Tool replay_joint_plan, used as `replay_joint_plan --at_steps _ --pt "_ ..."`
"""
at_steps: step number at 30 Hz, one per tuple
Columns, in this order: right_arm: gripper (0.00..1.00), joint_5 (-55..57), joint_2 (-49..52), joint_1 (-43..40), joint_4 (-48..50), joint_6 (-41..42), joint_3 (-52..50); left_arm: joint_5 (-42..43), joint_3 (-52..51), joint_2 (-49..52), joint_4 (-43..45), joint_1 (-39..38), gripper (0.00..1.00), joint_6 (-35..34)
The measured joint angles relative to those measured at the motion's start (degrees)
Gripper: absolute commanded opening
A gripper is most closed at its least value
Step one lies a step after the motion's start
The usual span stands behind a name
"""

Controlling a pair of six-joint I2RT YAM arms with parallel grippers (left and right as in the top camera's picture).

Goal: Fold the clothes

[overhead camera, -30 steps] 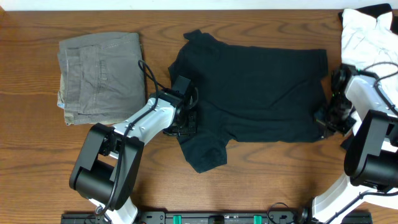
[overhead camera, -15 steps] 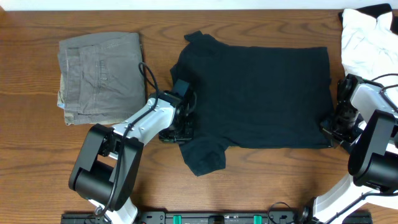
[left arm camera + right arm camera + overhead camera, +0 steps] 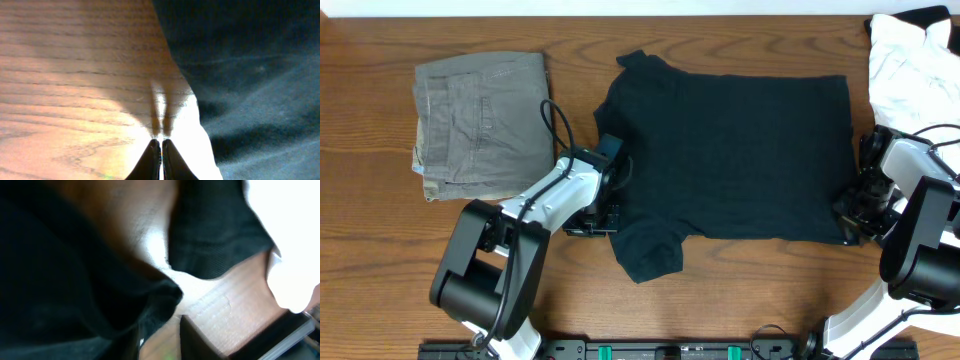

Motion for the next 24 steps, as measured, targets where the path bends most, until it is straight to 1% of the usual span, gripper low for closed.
replay_joint_plan --at_steps 4,6,10,13,19,24 --pt "0.66 -1.4 0.0 0.0 -3.3 -1.9 3.0 -0.2 0.2 -4.3 -0.1 0.0 0.06 0.0" --pt "0.71 -1.7 0.0 0.0 -6.3 -2.6 6.3 -0.2 1.0 -8.6 0.1 0.0 0.06 0.0" --pt "0.71 -3.0 0.0 0.0 -8.8 -3.3 11.8 -0.1 2.8 -13.8 0.3 0.0 0.06 0.0" --pt "0.69 -6.8 0.0 0.0 -7.4 -5.9 13.2 1.3 3.0 -14.0 1.4 0.0 0.06 0.0" --pt "0.69 -17.6 0.0 0.0 -2.8 -12.6 13.2 5.1 2.7 -8.9 6.2 0.0 0.06 0.0" --pt "0.69 -20.7 0.0 0.0 -0.9 -14.6 13.2 8.0 2.7 -1.5 6.9 0.0 0.06 0.0"
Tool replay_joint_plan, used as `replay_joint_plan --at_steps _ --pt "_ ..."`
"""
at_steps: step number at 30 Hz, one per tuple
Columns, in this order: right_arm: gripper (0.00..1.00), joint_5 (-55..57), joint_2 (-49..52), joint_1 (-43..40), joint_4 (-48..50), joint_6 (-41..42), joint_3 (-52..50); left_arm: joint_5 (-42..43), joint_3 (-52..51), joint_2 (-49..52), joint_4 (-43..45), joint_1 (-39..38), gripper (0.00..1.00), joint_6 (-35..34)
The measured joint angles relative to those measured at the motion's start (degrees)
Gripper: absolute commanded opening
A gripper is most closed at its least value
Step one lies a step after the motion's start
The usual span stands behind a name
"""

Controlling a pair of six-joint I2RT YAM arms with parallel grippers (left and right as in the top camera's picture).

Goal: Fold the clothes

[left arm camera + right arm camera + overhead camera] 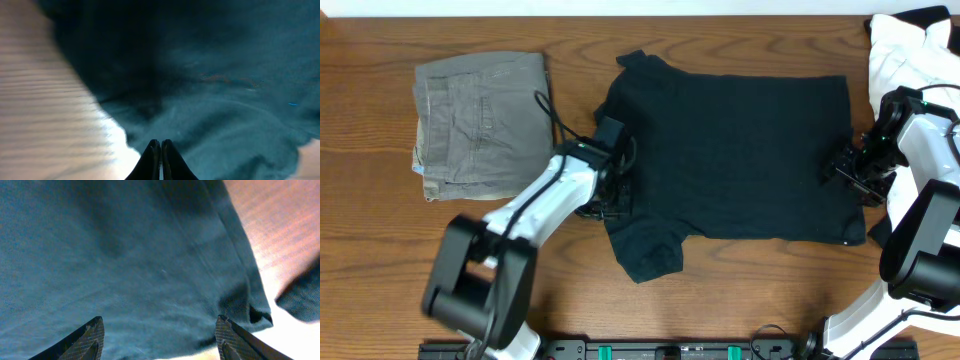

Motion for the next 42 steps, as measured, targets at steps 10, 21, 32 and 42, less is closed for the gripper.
replay_joint_plan --at_steps 10,21,32,42 --pt "0.7 -1.4 0.0 0.0 1.6 -1.6 0.0 4.1 0.3 5.4 -5.0 1.5 0.06 -0.1" --pt "0.68 -1.6 0.0 0.0 2.4 -2.4 0.0 1.8 0.0 5.9 -11.4 2.1 0.06 0.2" --pt "0.71 -8.3 0.0 2.3 1.4 -11.4 9.1 -7.5 18.5 -7.7 -14.5 3.1 0.06 1.7" --pt "0.91 -10.3 0.0 22.9 21.8 -15.8 26.4 -12.4 24.7 -16.1 -11.9 13.5 0.37 1.7"
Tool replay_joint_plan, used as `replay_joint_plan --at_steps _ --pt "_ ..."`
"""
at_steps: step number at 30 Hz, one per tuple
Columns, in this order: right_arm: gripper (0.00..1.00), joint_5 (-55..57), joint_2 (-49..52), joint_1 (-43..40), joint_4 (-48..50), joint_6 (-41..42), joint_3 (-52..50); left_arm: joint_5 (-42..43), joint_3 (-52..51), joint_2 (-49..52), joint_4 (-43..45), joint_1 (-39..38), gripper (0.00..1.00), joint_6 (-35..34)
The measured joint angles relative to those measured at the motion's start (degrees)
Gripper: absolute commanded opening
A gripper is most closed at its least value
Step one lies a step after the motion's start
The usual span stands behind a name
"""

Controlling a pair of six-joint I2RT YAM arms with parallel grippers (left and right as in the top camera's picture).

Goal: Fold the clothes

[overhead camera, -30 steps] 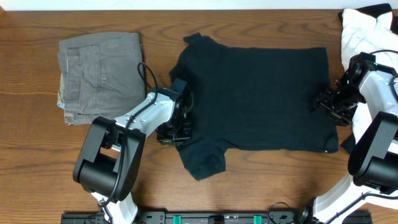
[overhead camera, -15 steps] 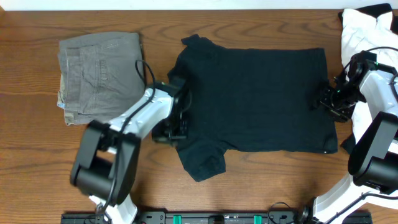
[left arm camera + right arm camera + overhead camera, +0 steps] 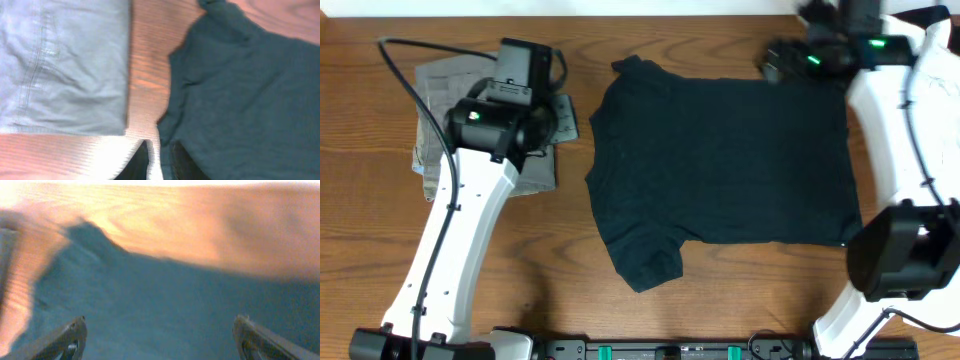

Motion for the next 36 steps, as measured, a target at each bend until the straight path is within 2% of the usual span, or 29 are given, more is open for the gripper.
replay_joint_plan --at_steps 2,3,4,6,8,9,14,17,21,28,36 --pt "0.91 0.1 0.0 3.9 6.1 -0.5 0.1 -0.3 -0.1 0.2 -0.2 0.9 0.47 -0.2" --pt "0.88 0.3 0.3 6.3 9.3 -0.7 0.1 -0.3 -0.1 0.2 -0.2 1.3 0.49 -0.1" --pt "0.75 0.6 0.6 7.7 12.0 -0.9 0.2 -0.4 -0.1 0.2 -0.2 1.5 0.49 -0.3" --pt "0.38 0.9 2.2 10.8 17.6 -1.6 0.4 -0.5 -0.2 0.2 -0.3 1.7 0.52 -0.4" --pt "0.14 1.4 4.9 13.4 22.6 -1.5 0.8 -0.4 -0.2 0.2 -0.5 1.7 0.91 -0.1" --pt "0.01 1.5 6.9 14.3 24.9 -1.4 0.8 -0.5 -0.2 0.2 -0.7 1.7 0.98 -0.3" --pt "0.01 1.7 16.6 17.6 29.6 -0.6 0.9 -0.5 -0.2 0.2 -1.4 1.7 0.98 -0.4" --pt "0.01 1.9 21.9 17.7 27.4 -0.4 2.8 -0.5 -0.2 0.2 -1.4 1.7 0.98 -0.4" --pt "0.01 2.1 27.7 17.0 22.5 -0.3 10.1 -0.5 -0.2 0.2 -1.4 1.7 0.98 -0.4" --pt "0.01 2.1 31.8 15.8 19.7 -0.2 21.6 -0.5 -0.2 0.2 -1.4 1.7 0.98 -0.4" --pt "0.01 0.6 34.7 15.7 18.6 1.2 22.3 -0.5 -0.2 0.2 -1.4 1.7 0.98 -0.4"
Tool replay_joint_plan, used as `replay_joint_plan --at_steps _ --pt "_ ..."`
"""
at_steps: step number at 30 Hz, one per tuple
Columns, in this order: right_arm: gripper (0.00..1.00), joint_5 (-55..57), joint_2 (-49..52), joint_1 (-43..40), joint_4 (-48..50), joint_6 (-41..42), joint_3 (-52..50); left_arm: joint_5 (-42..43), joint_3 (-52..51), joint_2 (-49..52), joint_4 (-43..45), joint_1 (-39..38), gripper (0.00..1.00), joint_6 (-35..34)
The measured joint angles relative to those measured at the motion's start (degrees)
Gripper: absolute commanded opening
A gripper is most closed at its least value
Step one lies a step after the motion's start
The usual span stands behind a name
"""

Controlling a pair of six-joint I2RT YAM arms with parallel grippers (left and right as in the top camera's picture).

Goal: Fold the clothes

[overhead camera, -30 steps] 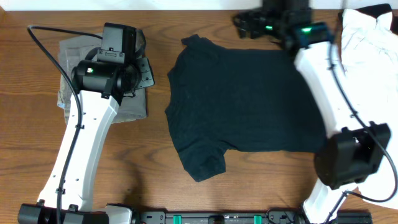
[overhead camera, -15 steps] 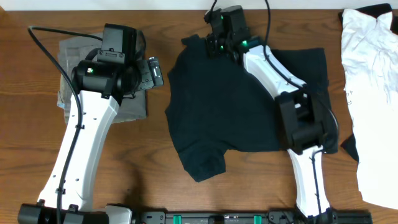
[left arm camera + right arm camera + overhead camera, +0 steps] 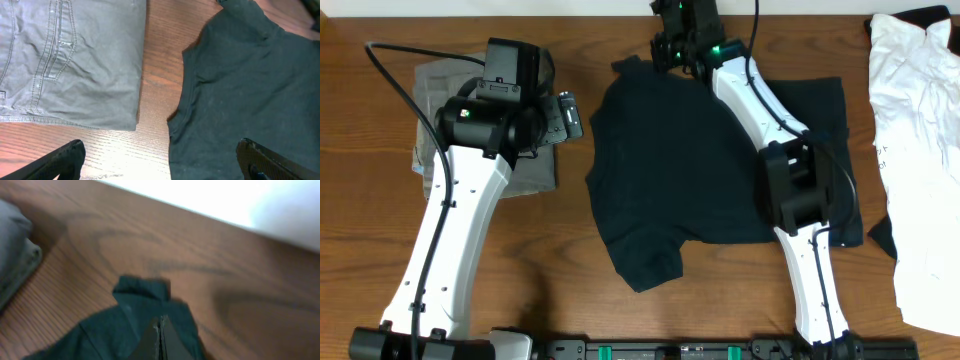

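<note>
A dark T-shirt [image 3: 690,170] lies spread flat in the middle of the table, one sleeve pointing to the front left. It also shows in the left wrist view [image 3: 250,90] and the right wrist view [image 3: 135,325]. My left gripper [image 3: 563,117] hangs raised above the gap between the shirt and the folded khaki trousers [image 3: 435,110], its fingers wide apart [image 3: 160,165] with nothing between them. My right arm reaches across the shirt to its far left corner. There the right gripper [image 3: 665,48] is shut [image 3: 160,319] just above the far sleeve; no cloth shows between the fingertips.
The folded khaki trousers [image 3: 75,60] lie left of the shirt. A crumpled white garment [image 3: 920,150] covers the right edge of the table, with a dark scrap [image 3: 880,235] beside it. Bare wood [image 3: 720,290] lies in front of the shirt.
My left gripper, nearly shut before, is now wide open in about the same place. My right gripper was open over the shirt's far right corner; now it is shut over the far left sleeve.
First both grippers were low at the shirt's left and right edges, the left one shut. Then the right stood open on the right hem. Later both arms were raised, left by the trousers, right at the far right corner. Now the right is at the far left.
</note>
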Motion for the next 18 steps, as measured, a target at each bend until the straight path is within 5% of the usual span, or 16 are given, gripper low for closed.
replay_joint_plan --at_steps 18 --pt "0.01 -1.3 4.9 0.0 -2.3 2.9 0.0 0.0 0.0 0.0 0.0 0.0 0.98 0.0"
